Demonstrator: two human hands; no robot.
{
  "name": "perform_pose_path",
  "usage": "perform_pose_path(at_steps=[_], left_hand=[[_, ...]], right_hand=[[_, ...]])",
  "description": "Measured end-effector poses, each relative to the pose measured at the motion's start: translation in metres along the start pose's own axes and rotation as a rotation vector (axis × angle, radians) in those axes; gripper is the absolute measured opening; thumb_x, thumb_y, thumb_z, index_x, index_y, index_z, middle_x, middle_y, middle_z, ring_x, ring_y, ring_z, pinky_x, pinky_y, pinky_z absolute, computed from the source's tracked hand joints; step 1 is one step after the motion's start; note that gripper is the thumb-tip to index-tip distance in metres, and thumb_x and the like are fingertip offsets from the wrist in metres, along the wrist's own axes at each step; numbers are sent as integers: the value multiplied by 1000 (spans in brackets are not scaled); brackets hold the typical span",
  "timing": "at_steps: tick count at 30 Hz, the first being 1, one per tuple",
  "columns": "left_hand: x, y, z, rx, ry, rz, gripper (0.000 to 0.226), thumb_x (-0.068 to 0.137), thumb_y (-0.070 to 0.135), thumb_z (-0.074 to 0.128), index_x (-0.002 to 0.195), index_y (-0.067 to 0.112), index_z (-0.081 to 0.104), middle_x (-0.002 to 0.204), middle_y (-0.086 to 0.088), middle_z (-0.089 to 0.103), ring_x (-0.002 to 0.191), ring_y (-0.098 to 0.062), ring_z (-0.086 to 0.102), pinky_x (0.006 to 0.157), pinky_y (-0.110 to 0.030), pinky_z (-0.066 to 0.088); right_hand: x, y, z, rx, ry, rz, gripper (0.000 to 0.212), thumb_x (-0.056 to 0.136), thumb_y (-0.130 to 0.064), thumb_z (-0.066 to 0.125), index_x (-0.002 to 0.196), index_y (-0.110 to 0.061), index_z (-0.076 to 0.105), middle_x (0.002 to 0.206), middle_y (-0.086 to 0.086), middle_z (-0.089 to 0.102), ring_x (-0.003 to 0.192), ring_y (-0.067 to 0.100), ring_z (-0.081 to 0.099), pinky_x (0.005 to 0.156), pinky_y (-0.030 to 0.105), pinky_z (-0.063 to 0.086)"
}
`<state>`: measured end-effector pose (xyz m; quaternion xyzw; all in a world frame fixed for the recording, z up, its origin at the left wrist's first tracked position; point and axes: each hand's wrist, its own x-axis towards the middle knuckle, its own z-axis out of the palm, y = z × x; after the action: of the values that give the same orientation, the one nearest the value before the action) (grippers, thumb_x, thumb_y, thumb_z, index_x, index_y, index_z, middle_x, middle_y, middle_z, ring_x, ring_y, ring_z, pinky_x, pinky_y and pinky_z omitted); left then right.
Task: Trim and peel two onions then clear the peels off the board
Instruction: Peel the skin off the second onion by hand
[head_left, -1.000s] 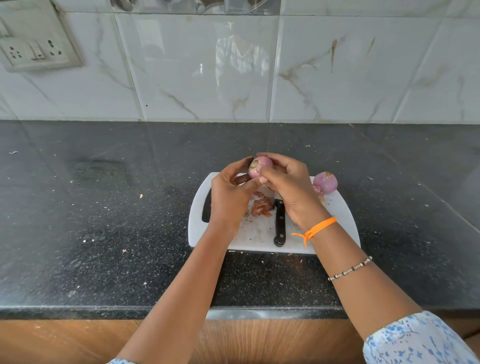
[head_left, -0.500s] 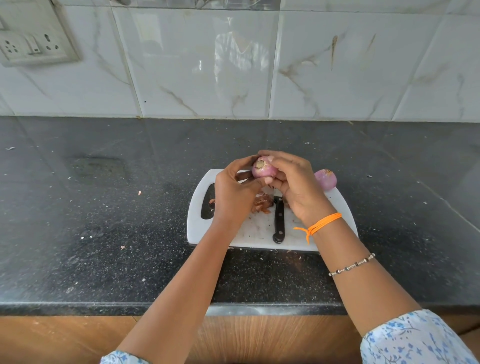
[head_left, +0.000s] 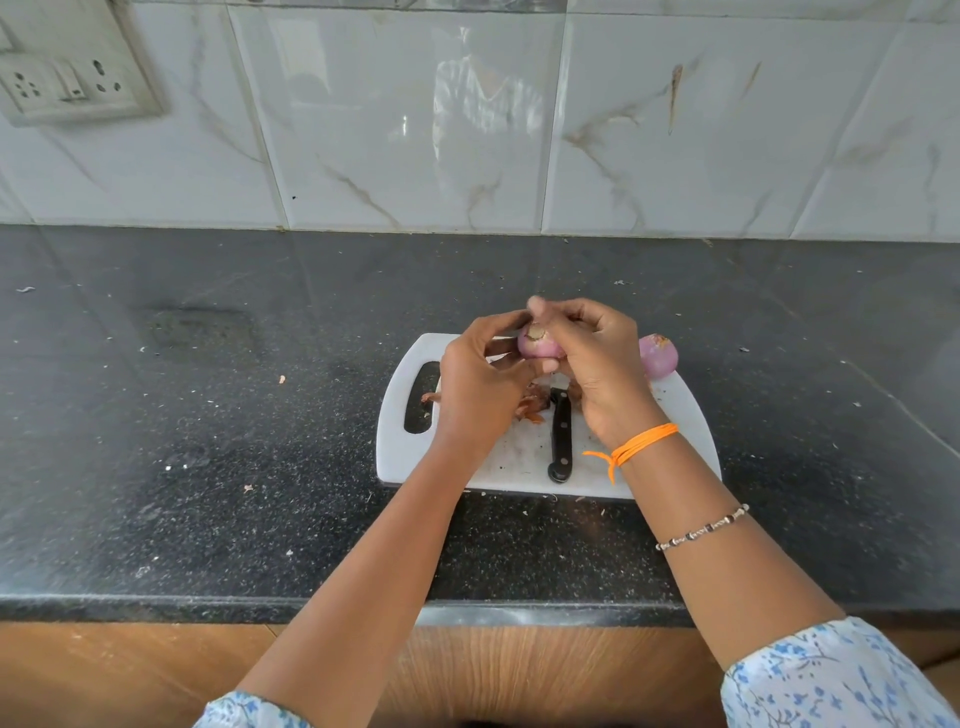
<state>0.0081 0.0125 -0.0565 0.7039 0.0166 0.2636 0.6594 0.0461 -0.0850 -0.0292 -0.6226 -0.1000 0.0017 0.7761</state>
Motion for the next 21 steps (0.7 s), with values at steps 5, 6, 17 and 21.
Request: perform_pose_path(at_steps=[5, 6, 17, 21], left_hand=[[2, 4, -3, -84, -1, 1, 46, 76, -7, 70, 119, 9, 63, 110, -5, 69, 102, -15, 65, 88, -31, 55], [1, 4, -4, -107, -1, -2, 46, 77, -8, 69, 118, 10, 63, 110, -5, 69, 101, -13, 65, 88, -31, 55], [2, -1, 1, 5, -103, 71, 49, 74, 1, 75, 115, 24, 63, 117, 0, 62, 104, -8, 62, 89, -28, 52], [2, 2, -2, -53, -63, 22, 51, 74, 2, 76, 120, 20, 62, 112, -2, 63, 98, -12, 64, 84, -24, 53]], right_hand=[[7, -6, -4, 105, -146, 118, 26, 97, -5, 41, 100, -7, 66, 88, 5, 68, 75, 14, 66, 69, 22, 55], [7, -6, -4, 111, -178, 121, 27, 95, -1, 41, 104, -6, 65, 91, 6, 68, 78, 14, 66, 72, 22, 55], [4, 6, -2, -26, 93, -116, 24, 82, -12, 73, 62, -13, 59, 63, 5, 61, 65, 20, 59, 60, 31, 49], [10, 8, -2, -22, 64, -113, 20, 93, -14, 58, 74, -11, 66, 77, 6, 68, 79, 22, 65, 74, 40, 55]])
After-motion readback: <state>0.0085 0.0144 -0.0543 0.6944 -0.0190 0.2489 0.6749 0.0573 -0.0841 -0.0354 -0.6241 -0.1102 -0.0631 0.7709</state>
